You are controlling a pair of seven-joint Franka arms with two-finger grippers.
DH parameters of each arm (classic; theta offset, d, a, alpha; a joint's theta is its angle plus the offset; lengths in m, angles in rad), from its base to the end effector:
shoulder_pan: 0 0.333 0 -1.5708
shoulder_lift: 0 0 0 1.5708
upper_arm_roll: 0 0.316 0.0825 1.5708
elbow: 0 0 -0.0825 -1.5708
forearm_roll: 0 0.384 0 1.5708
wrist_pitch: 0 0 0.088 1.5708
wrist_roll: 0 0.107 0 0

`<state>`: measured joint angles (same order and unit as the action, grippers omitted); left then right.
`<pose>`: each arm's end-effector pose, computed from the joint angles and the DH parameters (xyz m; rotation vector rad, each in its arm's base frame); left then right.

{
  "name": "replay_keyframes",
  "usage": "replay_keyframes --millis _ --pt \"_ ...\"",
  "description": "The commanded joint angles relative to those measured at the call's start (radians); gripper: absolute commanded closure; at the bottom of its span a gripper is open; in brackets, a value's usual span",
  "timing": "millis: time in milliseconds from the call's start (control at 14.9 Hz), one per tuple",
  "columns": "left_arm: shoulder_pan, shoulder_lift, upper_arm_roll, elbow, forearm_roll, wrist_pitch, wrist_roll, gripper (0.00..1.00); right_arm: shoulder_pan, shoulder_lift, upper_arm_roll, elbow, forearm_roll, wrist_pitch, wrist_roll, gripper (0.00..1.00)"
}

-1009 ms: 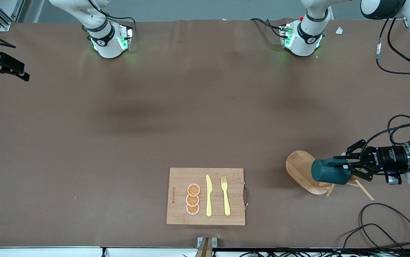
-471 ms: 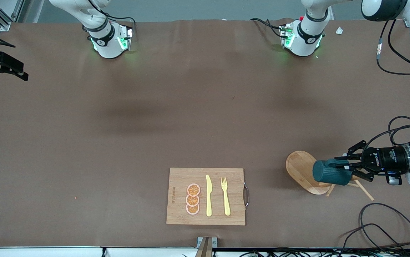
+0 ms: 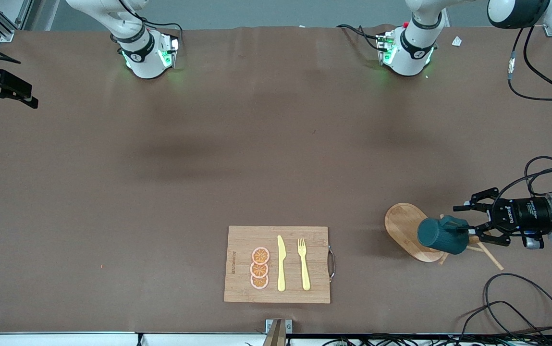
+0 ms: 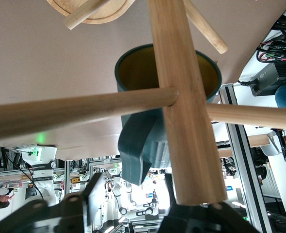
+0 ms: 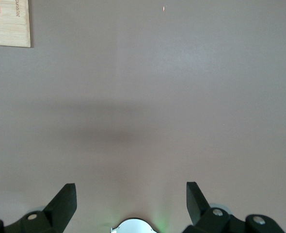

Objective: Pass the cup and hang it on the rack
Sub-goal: 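Open the left gripper and release the mug on the rack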

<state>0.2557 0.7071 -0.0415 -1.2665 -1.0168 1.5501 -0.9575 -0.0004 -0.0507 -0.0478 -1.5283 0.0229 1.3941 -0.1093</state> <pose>0.7127 0.0683 0.3615 1.6612 1.3891 -0.8837 0.5193 -0.0230 0.6567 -3.1058 -0.1000 0.1264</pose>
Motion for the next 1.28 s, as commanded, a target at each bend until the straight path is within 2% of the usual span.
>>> replay_keyframes --millis 0,202,606,807,942,1211 --pt "0.007 -0.004 -0.011 0.015 -0.02 -0.015 0.014 0.0 -0.009 0.0 0.008 0.011 -0.008 -0.014 -0.015 0.0" --pt "0.002 -0.066 -0.008 0.021 -0.008 -0.015 0.016 0.0 -0.009 0.0 0.008 0.011 -0.009 -0.014 -0.017 0.0" --pt "-0.07 -0.251 -0.011 0.019 0.205 -0.012 0.016 0.0 -0.007 0.0 0.008 0.011 -0.015 -0.014 -0.017 0.0" --pt "-0.144 -0.316 -0.011 0.019 0.453 -0.012 0.045 0.0 -0.006 0.0 0.008 0.01 -0.015 -0.014 -0.017 0.0" --pt "-0.18 -0.35 -0.011 0.018 0.59 -0.012 0.155 0.0 -0.006 0.0 0.008 0.011 -0.015 -0.014 -0.017 0.0" --pt "-0.279 -0.411 -0.011 0.016 0.97 -0.015 0.45 0.0 -0.006 0.0 0.008 0.011 -0.015 -0.014 -0.017 0.0"
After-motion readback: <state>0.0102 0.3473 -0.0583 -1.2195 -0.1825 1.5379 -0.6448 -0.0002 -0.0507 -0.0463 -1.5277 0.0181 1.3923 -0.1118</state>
